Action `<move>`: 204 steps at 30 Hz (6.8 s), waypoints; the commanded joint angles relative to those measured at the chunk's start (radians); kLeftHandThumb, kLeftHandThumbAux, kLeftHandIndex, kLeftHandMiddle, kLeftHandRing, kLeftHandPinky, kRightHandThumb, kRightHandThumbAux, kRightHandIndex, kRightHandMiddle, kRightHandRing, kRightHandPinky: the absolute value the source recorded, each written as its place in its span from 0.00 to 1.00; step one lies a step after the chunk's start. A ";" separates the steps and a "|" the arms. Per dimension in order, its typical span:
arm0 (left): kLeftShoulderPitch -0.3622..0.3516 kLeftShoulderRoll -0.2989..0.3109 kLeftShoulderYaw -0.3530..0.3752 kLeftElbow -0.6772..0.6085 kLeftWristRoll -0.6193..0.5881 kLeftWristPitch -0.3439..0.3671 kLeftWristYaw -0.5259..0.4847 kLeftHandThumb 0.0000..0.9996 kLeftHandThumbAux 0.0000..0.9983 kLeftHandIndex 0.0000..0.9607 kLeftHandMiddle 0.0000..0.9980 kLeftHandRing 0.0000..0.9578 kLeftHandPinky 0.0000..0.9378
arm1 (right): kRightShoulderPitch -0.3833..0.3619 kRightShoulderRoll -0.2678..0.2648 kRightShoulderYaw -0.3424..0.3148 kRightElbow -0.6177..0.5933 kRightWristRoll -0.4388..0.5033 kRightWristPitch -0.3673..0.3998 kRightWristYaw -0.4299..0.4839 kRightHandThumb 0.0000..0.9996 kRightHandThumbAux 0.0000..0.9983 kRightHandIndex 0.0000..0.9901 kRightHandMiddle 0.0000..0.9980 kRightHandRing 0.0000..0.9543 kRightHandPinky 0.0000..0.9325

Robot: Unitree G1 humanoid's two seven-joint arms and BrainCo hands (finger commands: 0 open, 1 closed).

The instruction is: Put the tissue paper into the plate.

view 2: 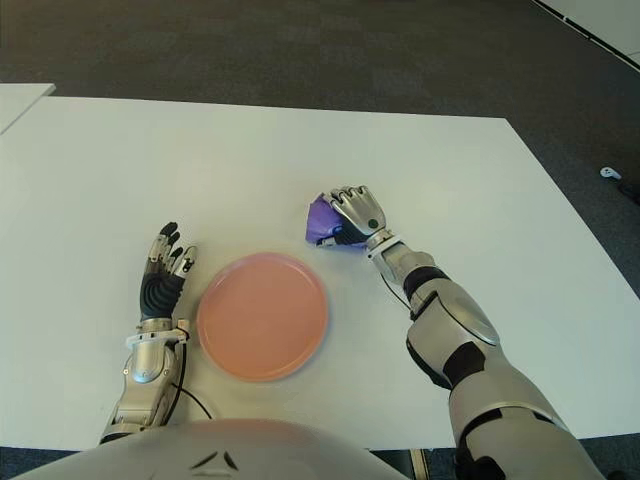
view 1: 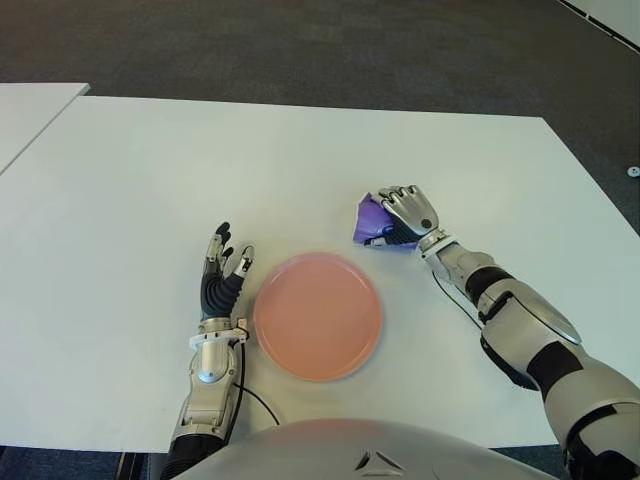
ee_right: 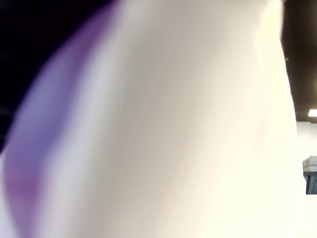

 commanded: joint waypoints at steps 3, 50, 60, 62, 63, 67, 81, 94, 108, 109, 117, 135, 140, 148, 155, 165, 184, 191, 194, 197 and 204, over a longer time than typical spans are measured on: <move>-0.011 0.007 0.003 0.018 -0.015 0.008 -0.010 0.00 0.51 0.00 0.00 0.00 0.00 | -0.035 -0.010 -0.064 -0.020 0.046 -0.085 0.042 0.86 0.68 0.40 0.54 0.89 0.86; -0.039 0.047 -0.001 -0.002 -0.039 0.079 -0.046 0.00 0.47 0.00 0.00 0.00 0.00 | 0.485 -0.029 -0.381 -1.315 0.429 -0.424 0.875 0.85 0.68 0.40 0.54 0.85 0.89; -0.044 0.041 -0.001 -0.009 -0.056 0.085 -0.048 0.00 0.49 0.00 0.00 0.00 0.00 | 0.538 -0.028 -0.383 -1.347 0.448 -0.450 0.995 0.85 0.68 0.41 0.55 0.85 0.88; -0.044 0.041 -0.001 -0.009 -0.058 0.085 -0.049 0.00 0.49 0.00 0.00 0.00 0.00 | 0.540 -0.030 -0.385 -1.346 0.446 -0.451 1.016 0.85 0.68 0.41 0.55 0.85 0.88; -0.045 0.041 -0.001 -0.009 -0.059 0.084 -0.050 0.00 0.49 0.00 0.00 0.00 0.00 | 0.541 -0.030 -0.388 -1.345 0.443 -0.451 1.025 0.85 0.68 0.41 0.55 0.85 0.87; -0.044 0.041 0.000 -0.012 -0.063 0.083 -0.052 0.00 0.50 0.00 0.00 0.00 0.00 | 0.547 -0.029 -0.400 -1.329 0.419 -0.465 1.038 0.85 0.68 0.41 0.55 0.84 0.87; -0.042 0.042 -0.002 -0.019 -0.051 0.087 -0.042 0.00 0.50 0.00 0.00 0.00 0.00 | 0.550 -0.001 -0.436 -1.267 0.344 -0.487 1.024 0.85 0.68 0.40 0.55 0.85 0.89; -0.040 0.045 -0.001 -0.022 -0.047 0.088 -0.042 0.00 0.50 0.00 0.00 0.00 0.00 | 0.529 0.014 -0.422 -1.176 0.343 -0.454 1.065 0.85 0.68 0.40 0.54 0.86 0.86; -0.032 0.046 -0.004 -0.030 -0.045 0.090 -0.047 0.00 0.50 0.00 0.00 0.00 0.00 | 0.507 0.038 -0.430 -1.061 0.225 -0.467 0.946 0.85 0.68 0.40 0.54 0.86 0.86; -0.032 0.046 -0.004 -0.031 -0.044 0.090 -0.046 0.00 0.50 0.00 0.00 0.00 0.00 | 0.505 0.038 -0.429 -1.058 0.222 -0.465 0.945 0.85 0.68 0.40 0.54 0.86 0.86; -0.033 0.045 -0.004 -0.030 -0.043 0.087 -0.045 0.00 0.51 0.00 0.00 0.00 0.00 | 0.488 0.038 -0.419 -1.016 0.203 -0.454 0.932 0.85 0.68 0.40 0.54 0.86 0.86; -0.030 0.052 -0.008 -0.038 -0.038 0.089 -0.048 0.00 0.50 0.00 0.00 0.00 0.00 | 0.480 0.033 -0.404 -0.980 0.181 -0.462 0.910 0.85 0.68 0.40 0.54 0.86 0.87; -0.033 0.054 -0.007 -0.039 -0.034 0.093 -0.044 0.00 0.50 0.00 0.00 0.00 0.00 | 0.482 0.025 -0.390 -0.967 0.112 -0.481 0.837 0.85 0.68 0.40 0.54 0.86 0.86; -0.036 0.058 -0.004 -0.041 -0.025 0.095 -0.041 0.00 0.49 0.00 0.00 0.00 0.00 | 0.479 -0.017 -0.349 -1.024 -0.103 -0.429 0.687 0.79 0.69 0.43 0.60 0.73 0.70; -0.035 0.057 -0.001 -0.042 -0.026 0.101 -0.038 0.00 0.48 0.00 0.00 0.00 0.00 | 0.455 -0.096 -0.301 -1.095 -0.137 -0.411 0.834 0.30 0.60 0.19 0.24 0.19 0.13; -0.032 0.052 0.003 -0.055 -0.035 0.124 -0.040 0.00 0.49 0.00 0.00 0.00 0.00 | 0.458 -0.143 -0.283 -1.153 -0.039 -0.386 1.024 0.08 0.47 0.01 0.01 0.00 0.00; -0.028 0.045 0.005 -0.084 -0.040 0.158 -0.040 0.00 0.51 0.00 0.00 0.00 0.00 | 0.485 -0.158 -0.284 -1.150 -0.010 -0.364 1.026 0.00 0.41 0.00 0.00 0.00 0.00; -0.027 0.044 0.005 -0.089 -0.038 0.161 -0.039 0.00 0.51 0.00 0.00 0.00 0.00 | 0.499 -0.154 -0.292 -1.153 -0.014 -0.332 1.010 0.00 0.42 0.00 0.00 0.00 0.00; -0.028 0.046 0.006 -0.088 -0.041 0.160 -0.042 0.00 0.51 0.00 0.00 0.00 0.00 | 0.503 -0.152 -0.294 -1.154 -0.016 -0.322 1.000 0.00 0.42 0.00 0.00 0.00 0.00; -0.028 0.047 0.007 -0.086 -0.042 0.158 -0.043 0.00 0.51 0.00 0.00 0.00 0.00 | 0.506 -0.152 -0.296 -1.153 -0.015 -0.316 0.992 0.00 0.42 0.00 0.00 0.00 0.00; -0.033 0.049 0.008 -0.080 -0.041 0.159 -0.041 0.00 0.51 0.00 0.00 0.00 0.00 | 0.506 -0.150 -0.300 -1.149 -0.010 -0.307 0.973 0.00 0.42 0.00 0.00 0.00 0.00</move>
